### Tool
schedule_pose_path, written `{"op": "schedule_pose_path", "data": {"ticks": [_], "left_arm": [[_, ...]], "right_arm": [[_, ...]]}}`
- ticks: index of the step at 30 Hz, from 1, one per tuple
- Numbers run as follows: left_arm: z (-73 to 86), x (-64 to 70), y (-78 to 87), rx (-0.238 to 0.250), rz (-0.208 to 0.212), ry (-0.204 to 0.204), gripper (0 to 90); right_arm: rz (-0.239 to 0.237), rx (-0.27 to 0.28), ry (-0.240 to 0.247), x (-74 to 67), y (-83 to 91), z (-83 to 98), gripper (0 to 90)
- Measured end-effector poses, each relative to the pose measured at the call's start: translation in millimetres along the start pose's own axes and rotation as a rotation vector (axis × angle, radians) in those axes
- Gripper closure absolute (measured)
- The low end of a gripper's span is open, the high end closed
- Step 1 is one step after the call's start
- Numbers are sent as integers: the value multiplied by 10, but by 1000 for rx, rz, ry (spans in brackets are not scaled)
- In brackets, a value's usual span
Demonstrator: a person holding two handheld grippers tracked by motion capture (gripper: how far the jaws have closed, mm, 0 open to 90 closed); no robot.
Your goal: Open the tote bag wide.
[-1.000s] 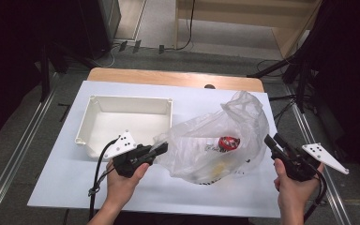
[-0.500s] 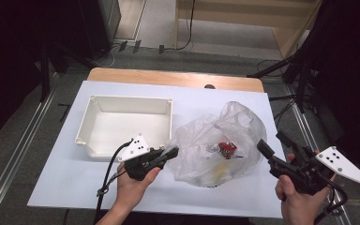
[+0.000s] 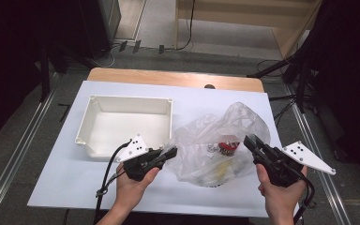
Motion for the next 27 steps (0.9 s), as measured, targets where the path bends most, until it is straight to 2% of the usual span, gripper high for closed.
{"op": "schedule_pose_path", "data": {"ticks": [2, 3, 4, 11, 12, 19, 27], "left_arm": [[24, -1, -18, -5, -4, -3, 863], [37, -3, -28, -10, -8, -6, 864], [54, -6, -39, -14, -10, -6, 864], [172, -42, -117, -42, -26, 9, 867], [190, -48, -127, -49, -26, 7, 867], [348, -63, -219, -87, -42, 16, 867], [563, -54, -340, -128, -56, -2, 864]], "right_arm": [[29, -7, -9, 89, -31, 65, 854], [55, -21, -23, 181, -70, 140, 865], [55, -21, -23, 181, -70, 140, 865], [126, -96, -86, 508, -222, 454, 866], [136, -110, -109, 572, -247, 522, 866], [165, -145, -140, 731, -329, 708, 863], [210, -189, -165, 912, -422, 936, 863]]}}
Point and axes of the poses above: each handheld gripper's, and its own axes: y roughly backward along the jaws, z roughly out of its underside, x roughly to its right, the point moved 2 cm from there along -y, roughly forward along the jaws
